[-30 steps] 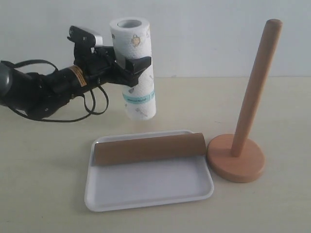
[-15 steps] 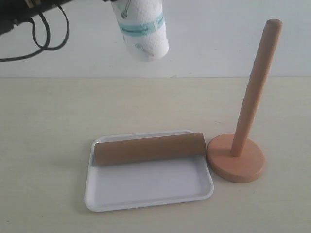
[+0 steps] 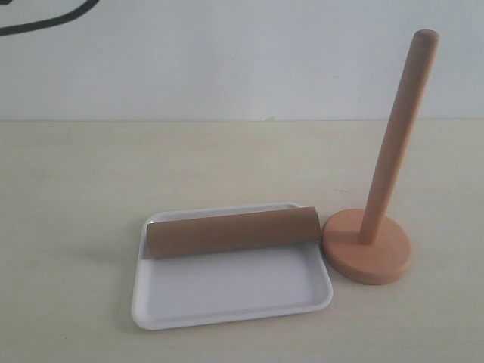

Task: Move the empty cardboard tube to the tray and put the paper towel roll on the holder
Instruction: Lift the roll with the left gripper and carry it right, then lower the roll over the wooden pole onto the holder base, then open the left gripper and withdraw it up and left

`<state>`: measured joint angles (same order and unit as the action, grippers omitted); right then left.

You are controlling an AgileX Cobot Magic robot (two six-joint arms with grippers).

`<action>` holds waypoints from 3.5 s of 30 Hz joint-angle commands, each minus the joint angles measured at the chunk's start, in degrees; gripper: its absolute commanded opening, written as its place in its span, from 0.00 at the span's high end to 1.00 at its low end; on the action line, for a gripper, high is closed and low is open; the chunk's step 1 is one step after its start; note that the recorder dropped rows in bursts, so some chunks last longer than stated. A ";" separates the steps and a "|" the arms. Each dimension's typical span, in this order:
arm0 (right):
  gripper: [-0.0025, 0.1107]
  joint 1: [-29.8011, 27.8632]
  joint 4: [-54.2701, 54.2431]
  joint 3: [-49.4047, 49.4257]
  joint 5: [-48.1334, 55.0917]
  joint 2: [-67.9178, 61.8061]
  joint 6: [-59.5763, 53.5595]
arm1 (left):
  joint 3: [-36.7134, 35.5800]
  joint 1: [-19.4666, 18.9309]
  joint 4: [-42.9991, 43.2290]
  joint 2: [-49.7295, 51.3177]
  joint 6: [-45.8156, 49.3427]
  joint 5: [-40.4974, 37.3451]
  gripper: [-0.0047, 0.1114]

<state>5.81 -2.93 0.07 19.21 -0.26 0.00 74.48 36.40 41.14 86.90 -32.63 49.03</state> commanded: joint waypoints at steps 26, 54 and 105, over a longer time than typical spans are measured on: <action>0.97 -0.12 0.35 -0.07 -0.25 0.26 0.00 | 15.83 5.62 12.56 17.69 -15.42 -12.08 0.92; 0.97 -0.12 0.35 -0.07 -0.25 0.26 0.00 | 15.83 5.48 16.28 36.46 -15.79 -10.70 0.92; 0.97 -0.12 0.35 -0.07 -0.25 0.26 0.00 | 15.58 5.48 43.84 12.53 -44.20 -13.49 0.38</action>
<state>5.81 -2.93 0.07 19.21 -0.26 0.00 89.86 41.72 74.60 101.81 -66.35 36.37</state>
